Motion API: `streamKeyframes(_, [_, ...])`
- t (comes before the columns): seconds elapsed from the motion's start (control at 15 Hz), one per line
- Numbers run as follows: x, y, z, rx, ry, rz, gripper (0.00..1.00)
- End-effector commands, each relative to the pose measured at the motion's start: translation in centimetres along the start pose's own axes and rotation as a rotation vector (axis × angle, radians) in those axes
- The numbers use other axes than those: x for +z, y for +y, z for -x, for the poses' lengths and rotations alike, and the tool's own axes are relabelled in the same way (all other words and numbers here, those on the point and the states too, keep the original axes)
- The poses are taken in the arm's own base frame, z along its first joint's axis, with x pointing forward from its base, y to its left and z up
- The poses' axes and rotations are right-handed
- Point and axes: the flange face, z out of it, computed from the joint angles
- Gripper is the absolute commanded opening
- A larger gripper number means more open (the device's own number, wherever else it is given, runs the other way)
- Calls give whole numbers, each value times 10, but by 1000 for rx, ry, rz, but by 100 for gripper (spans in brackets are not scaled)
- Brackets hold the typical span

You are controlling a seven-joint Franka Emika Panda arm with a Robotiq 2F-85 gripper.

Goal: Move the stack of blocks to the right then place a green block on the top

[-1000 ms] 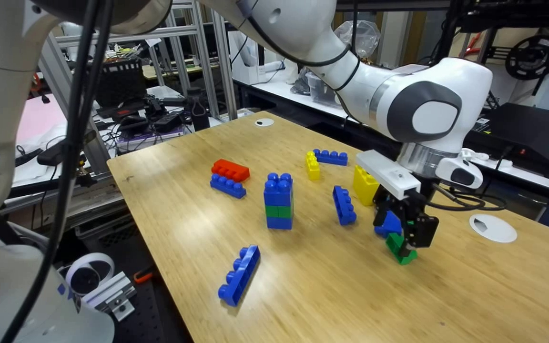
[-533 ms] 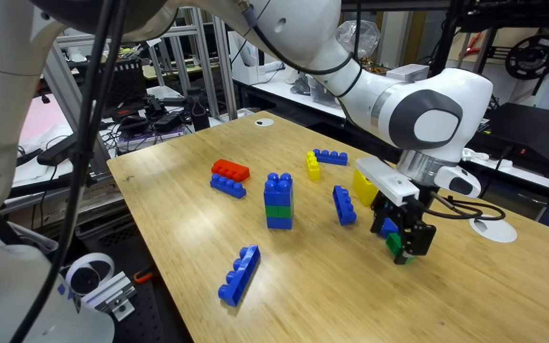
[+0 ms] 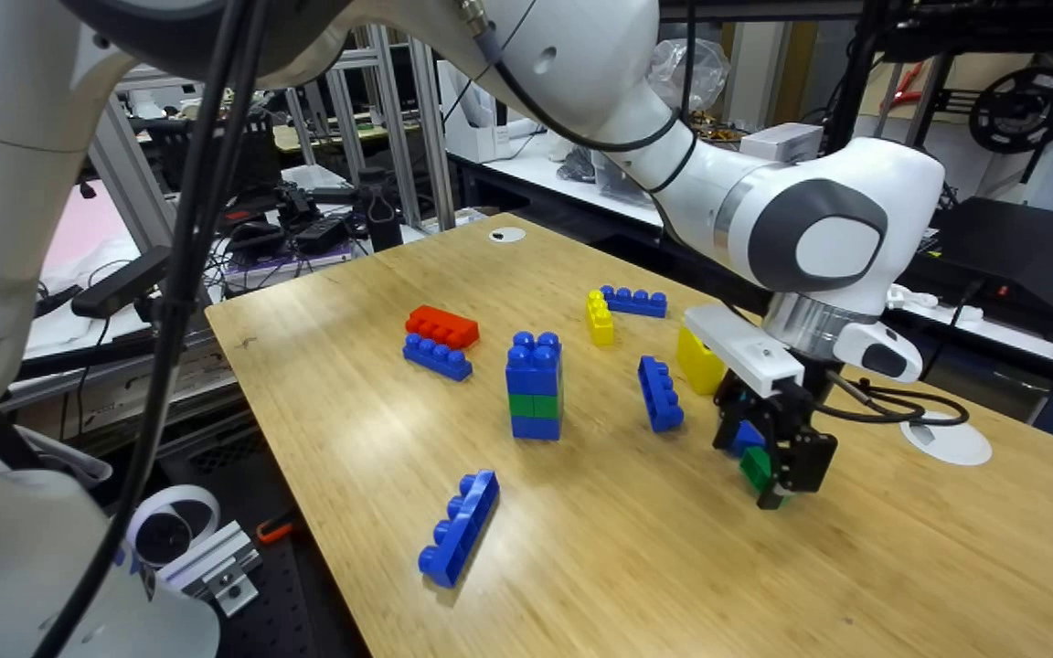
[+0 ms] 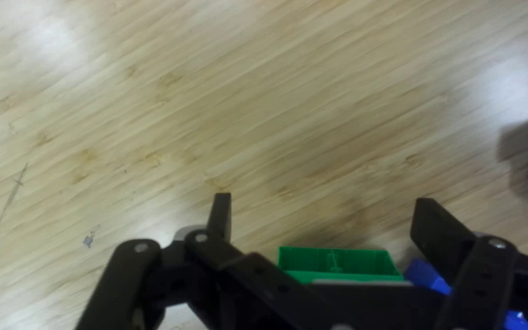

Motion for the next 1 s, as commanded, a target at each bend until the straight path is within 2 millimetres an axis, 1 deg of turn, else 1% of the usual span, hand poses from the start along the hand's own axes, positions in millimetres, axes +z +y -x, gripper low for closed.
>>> streamKeyframes(0.0, [0,-1,-6,11,0,6,100])
streamKeyframes(0.27, [2,-3,-11,14,9,4,100])
streamKeyframes(0.6, [11,-7,-26,11,47,-7,100])
streamKeyframes(0.93, [6,-8,-37,7,103,-11,100])
